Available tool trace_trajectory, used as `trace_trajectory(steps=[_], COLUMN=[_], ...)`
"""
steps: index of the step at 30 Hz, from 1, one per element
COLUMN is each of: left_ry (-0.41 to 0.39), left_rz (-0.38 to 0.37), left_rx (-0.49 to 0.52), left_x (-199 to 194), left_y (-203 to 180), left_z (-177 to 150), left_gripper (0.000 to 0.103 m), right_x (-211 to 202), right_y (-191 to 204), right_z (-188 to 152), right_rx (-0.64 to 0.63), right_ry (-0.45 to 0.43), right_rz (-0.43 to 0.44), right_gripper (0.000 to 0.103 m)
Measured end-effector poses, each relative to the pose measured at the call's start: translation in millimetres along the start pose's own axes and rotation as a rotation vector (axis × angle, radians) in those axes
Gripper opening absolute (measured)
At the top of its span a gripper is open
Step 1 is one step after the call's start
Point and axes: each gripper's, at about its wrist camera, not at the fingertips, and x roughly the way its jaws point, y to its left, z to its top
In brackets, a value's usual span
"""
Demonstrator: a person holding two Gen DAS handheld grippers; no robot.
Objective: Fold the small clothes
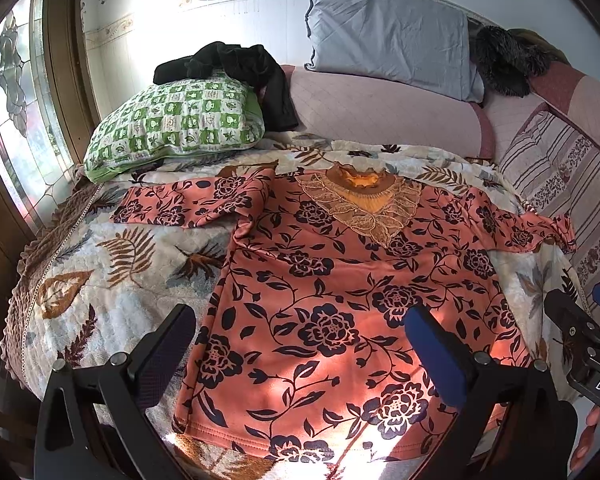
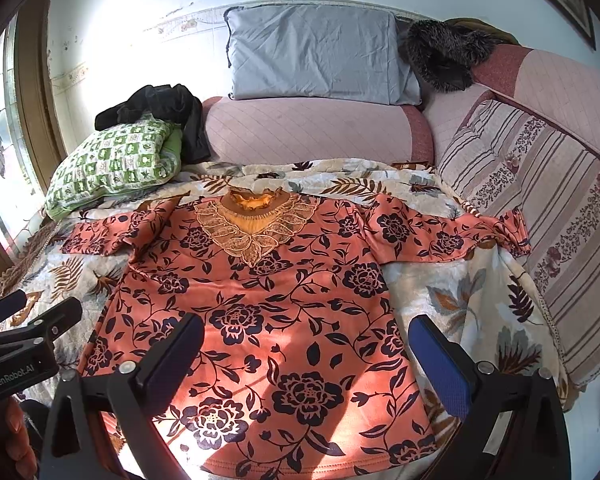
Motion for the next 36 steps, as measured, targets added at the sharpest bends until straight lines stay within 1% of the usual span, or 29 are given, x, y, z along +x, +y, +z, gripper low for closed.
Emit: trace_trajectory(steps=[36], left_ry=[-0.003], left_rz=[0.005], left_rx=[-0.007], left_x=[-2.6], left_y=[1.7], left_z=[3.6], left_gripper=[0.103], right_x=[-3.3], right_y=[-0.7], right_z=[1.8], right_rx=[0.003], right_ry=[-0.002], right_rz=[0.006], right_gripper=[0.103])
